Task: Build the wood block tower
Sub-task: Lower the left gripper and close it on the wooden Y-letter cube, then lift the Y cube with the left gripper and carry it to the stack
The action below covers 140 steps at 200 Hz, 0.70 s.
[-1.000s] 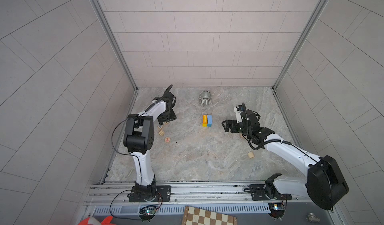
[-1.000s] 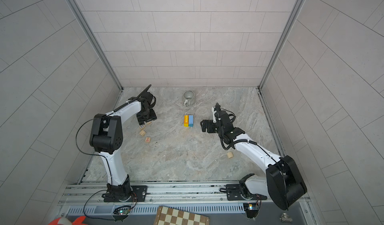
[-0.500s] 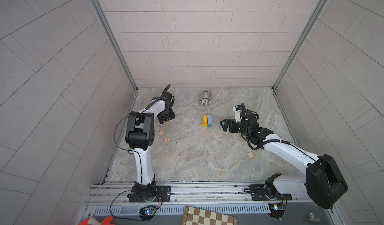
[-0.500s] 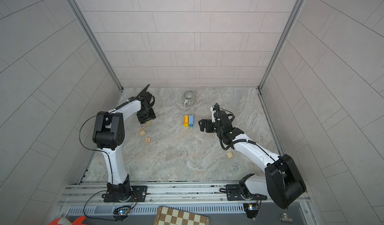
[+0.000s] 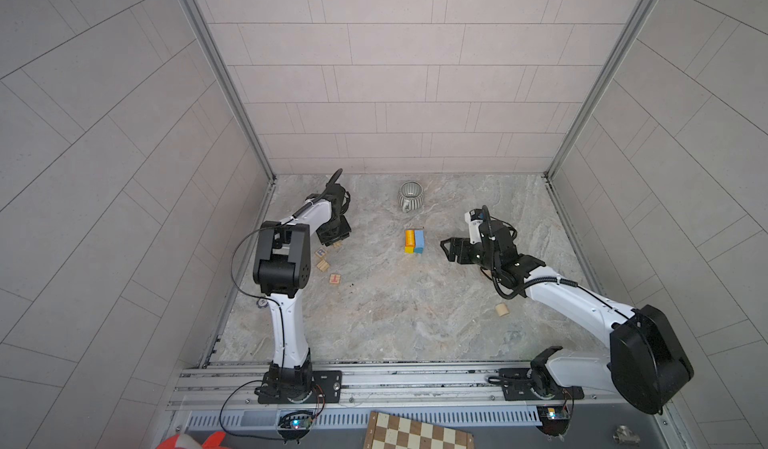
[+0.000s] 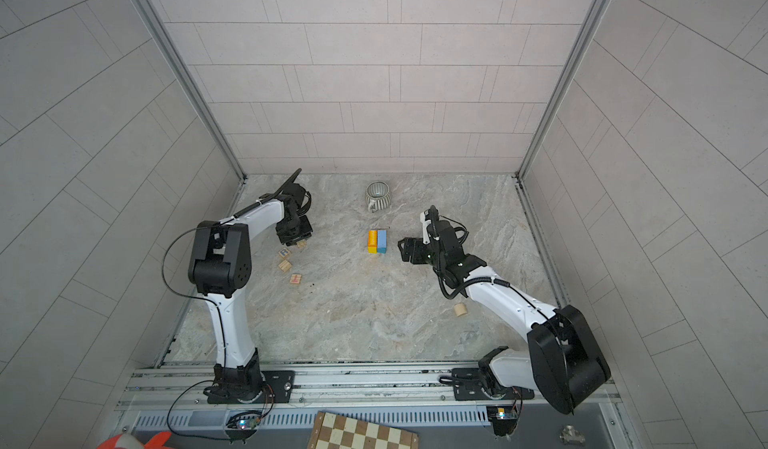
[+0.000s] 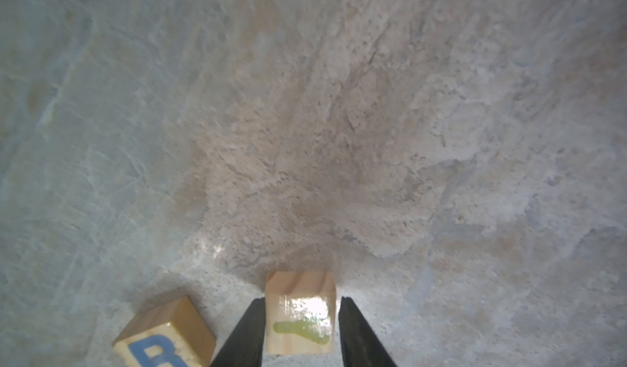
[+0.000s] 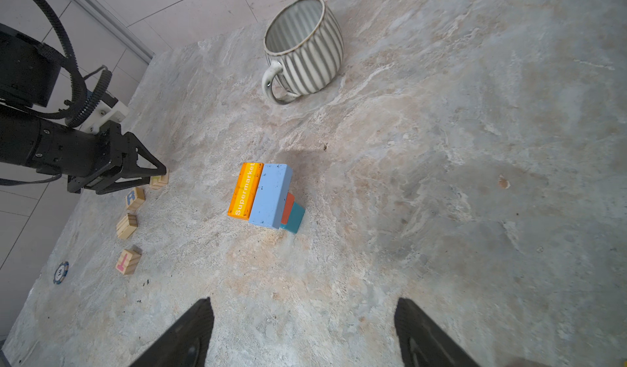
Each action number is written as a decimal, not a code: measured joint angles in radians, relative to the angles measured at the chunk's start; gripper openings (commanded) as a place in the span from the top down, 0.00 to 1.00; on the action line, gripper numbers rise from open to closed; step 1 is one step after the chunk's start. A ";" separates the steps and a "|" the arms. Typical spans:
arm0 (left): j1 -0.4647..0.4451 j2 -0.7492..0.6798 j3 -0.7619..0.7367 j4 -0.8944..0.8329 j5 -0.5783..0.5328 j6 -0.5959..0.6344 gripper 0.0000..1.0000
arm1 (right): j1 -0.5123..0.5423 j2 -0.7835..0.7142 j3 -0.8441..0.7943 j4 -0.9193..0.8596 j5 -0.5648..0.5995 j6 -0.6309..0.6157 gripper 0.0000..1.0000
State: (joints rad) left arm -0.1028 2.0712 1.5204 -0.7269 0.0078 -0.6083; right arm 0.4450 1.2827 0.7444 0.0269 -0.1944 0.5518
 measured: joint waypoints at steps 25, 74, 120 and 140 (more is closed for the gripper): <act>0.000 0.000 0.000 0.001 0.001 0.000 0.66 | 0.000 0.000 0.000 0.000 -0.002 0.000 0.16; -0.011 -0.003 0.000 -0.003 0.015 0.020 0.66 | 0.000 0.000 -0.006 0.013 -0.001 0.000 0.17; -0.084 -0.019 0.073 -0.071 0.027 0.069 0.66 | 0.000 0.000 -0.025 0.022 0.000 0.000 0.16; -0.127 -0.035 0.119 -0.101 0.034 0.091 0.66 | 0.000 0.000 -0.025 0.021 0.000 -0.001 0.16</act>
State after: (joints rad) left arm -0.2298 2.0361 1.6394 -0.8280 0.0418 -0.5175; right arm 0.4446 1.2827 0.7197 0.0483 -0.1947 0.5510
